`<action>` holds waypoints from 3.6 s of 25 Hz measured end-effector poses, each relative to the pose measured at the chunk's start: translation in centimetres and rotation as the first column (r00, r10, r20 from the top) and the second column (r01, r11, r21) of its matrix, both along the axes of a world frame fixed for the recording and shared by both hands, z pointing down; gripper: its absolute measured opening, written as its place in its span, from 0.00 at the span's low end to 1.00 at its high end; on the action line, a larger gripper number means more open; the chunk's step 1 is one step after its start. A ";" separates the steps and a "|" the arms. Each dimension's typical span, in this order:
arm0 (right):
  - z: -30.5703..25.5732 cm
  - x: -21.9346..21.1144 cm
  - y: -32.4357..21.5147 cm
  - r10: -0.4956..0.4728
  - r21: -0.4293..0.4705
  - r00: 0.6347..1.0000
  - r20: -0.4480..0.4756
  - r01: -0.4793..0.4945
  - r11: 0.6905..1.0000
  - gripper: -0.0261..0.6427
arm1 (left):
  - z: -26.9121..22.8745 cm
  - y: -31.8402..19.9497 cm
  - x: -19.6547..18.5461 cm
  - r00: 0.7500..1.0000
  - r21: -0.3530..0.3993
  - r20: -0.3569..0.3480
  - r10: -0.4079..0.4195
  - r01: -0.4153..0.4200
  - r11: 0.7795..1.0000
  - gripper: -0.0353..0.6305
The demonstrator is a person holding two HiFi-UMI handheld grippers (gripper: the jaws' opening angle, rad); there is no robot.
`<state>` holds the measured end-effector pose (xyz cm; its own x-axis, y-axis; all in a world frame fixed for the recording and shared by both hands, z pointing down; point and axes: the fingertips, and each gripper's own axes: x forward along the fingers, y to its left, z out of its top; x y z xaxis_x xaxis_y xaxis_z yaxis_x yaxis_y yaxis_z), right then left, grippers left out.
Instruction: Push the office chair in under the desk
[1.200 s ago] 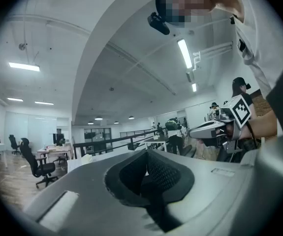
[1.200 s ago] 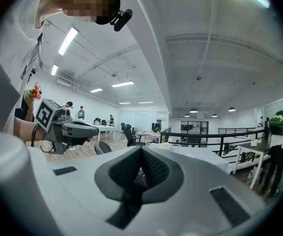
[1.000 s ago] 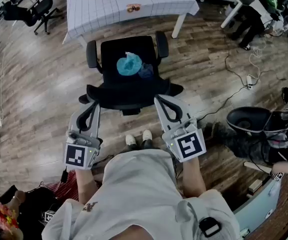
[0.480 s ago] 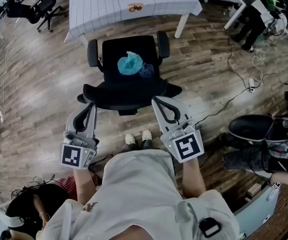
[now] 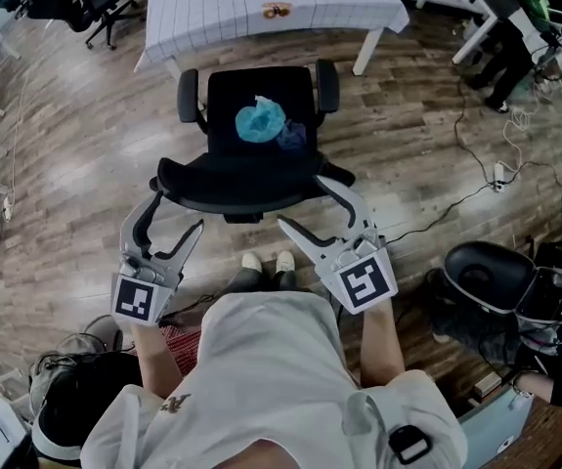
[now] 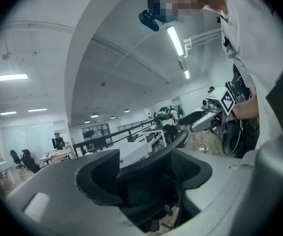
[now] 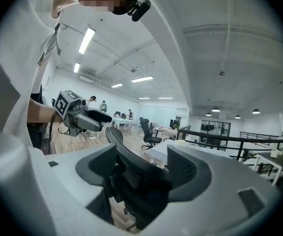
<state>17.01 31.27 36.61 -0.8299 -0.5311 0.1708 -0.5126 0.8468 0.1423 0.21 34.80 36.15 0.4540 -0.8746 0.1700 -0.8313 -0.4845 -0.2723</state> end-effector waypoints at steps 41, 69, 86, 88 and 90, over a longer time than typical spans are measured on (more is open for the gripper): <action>3.7 -3.7 -5.3 -0.089 -0.113 0.996 -0.025 0.086 0.990 0.80 | 3.3 -7.5 -1.2 0.982 -0.033 0.034 0.187 -0.186 0.982 0.75; 3.8 -4.1 -7.7 -0.075 -0.137 0.997 -0.031 0.070 0.988 0.84 | 2.8 -10.1 -1.3 0.982 0.001 0.011 0.191 -0.191 0.982 0.76; 4.3 -5.4 -11.0 -0.107 -0.136 0.989 -0.103 0.093 0.986 0.84 | 3.5 -13.7 -2.3 0.983 -0.006 0.033 0.183 -0.183 0.983 0.77; 4.5 -5.7 -11.4 -0.111 -0.136 0.988 -0.104 0.096 0.986 0.84 | 3.5 -14.0 -2.5 0.983 0.001 0.024 0.182 -0.182 0.983 0.77; 4.5 -5.9 -11.7 -0.112 -0.141 0.988 -0.104 0.097 0.985 0.84 | 3.7 -14.4 -2.8 0.983 -0.004 0.014 0.185 -0.185 0.983 0.77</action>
